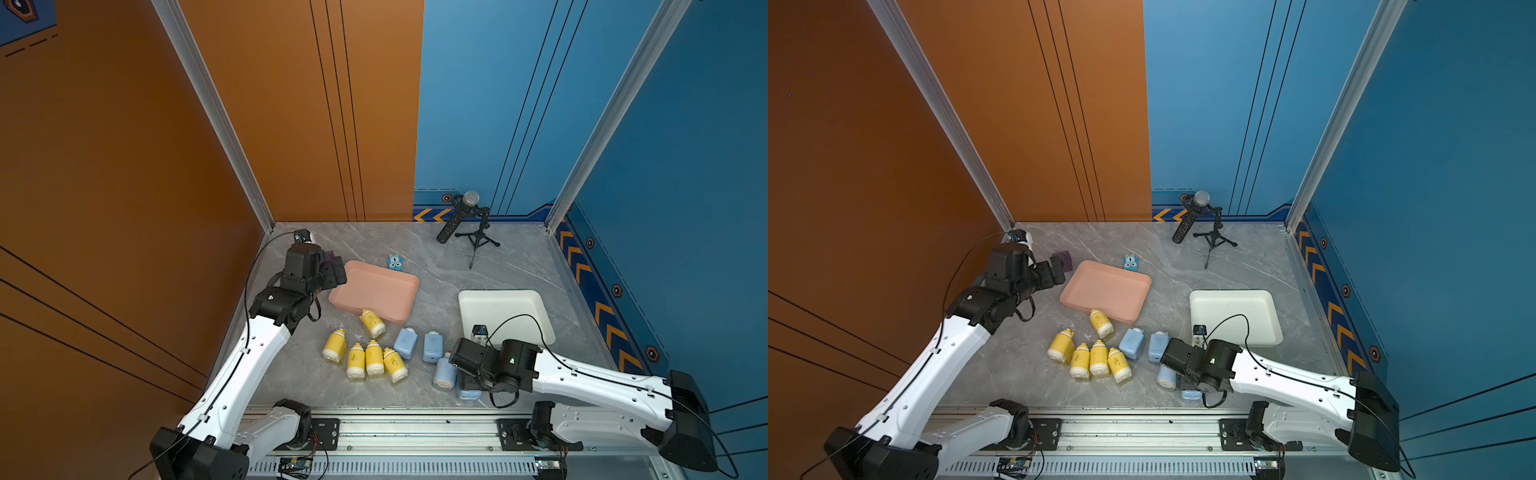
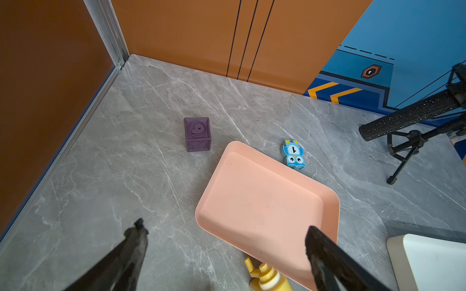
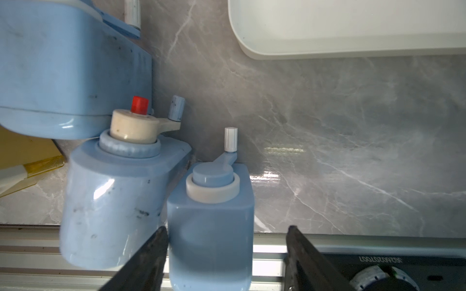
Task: Place the pencil sharpeners by color into the storage box
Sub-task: Pick up the pencil sharpener from the center of the board.
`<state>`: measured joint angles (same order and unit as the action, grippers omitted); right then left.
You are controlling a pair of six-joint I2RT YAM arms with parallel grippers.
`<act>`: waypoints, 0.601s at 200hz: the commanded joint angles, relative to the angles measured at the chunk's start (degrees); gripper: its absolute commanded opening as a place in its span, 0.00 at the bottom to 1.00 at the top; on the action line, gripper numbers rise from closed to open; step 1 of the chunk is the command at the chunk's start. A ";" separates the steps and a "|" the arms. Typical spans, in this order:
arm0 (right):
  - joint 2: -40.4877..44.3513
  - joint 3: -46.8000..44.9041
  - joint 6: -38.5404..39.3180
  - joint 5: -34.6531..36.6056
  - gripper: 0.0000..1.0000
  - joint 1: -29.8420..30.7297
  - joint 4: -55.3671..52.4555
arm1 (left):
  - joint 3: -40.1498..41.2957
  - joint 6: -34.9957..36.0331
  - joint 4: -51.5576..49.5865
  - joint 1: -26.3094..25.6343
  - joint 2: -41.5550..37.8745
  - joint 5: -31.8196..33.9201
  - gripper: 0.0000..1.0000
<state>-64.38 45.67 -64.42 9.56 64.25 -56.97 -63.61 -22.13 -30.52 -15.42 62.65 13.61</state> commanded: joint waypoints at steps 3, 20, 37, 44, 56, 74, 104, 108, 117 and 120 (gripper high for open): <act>-0.06 -1.04 -1.23 0.12 0.73 0.34 0.97 | 0.79 -0.21 -0.72 -0.40 -0.60 -0.21 0.98; -0.39 -1.34 -1.12 -0.15 0.73 0.35 1.46 | 0.88 -0.19 -0.68 -0.44 -0.51 -0.26 0.98; -0.69 -1.72 -1.14 -0.50 0.73 0.39 1.95 | 0.82 -0.19 -0.67 -0.40 -0.38 -0.31 0.98; -0.88 -1.92 -1.10 -0.63 0.73 0.42 2.21 | 0.83 -0.19 -0.69 -0.40 -0.37 -0.25 0.98; -1.16 -2.36 -1.10 -0.88 0.73 0.43 2.77 | 0.82 -0.19 -0.68 -0.40 -0.33 -0.26 0.98; -1.82 -3.03 -1.13 -1.31 0.72 0.38 3.79 | 0.83 -0.19 -0.68 -0.40 -0.34 -0.28 0.98; -3.43 -3.84 -0.92 -2.04 0.71 0.33 5.29 | 0.79 -0.19 -0.69 -0.40 -0.34 -0.31 0.98; -3.74 -3.84 -0.87 -2.05 0.70 0.30 5.52 | 0.78 -0.18 -0.72 -0.40 -0.31 -0.27 0.98; -4.27 -3.93 -0.71 -2.14 0.69 0.27 5.80 | 0.82 -0.19 -0.68 -0.40 -0.34 -0.35 0.98; -4.45 -4.08 -0.69 -2.14 0.69 0.26 5.88 | 0.82 -0.19 -0.69 -0.40 -0.34 -0.34 0.98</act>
<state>-67.33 42.83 -64.58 7.73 64.25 -52.07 -63.61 -22.13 -30.52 -15.44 62.65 13.61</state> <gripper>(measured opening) 0.701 0.983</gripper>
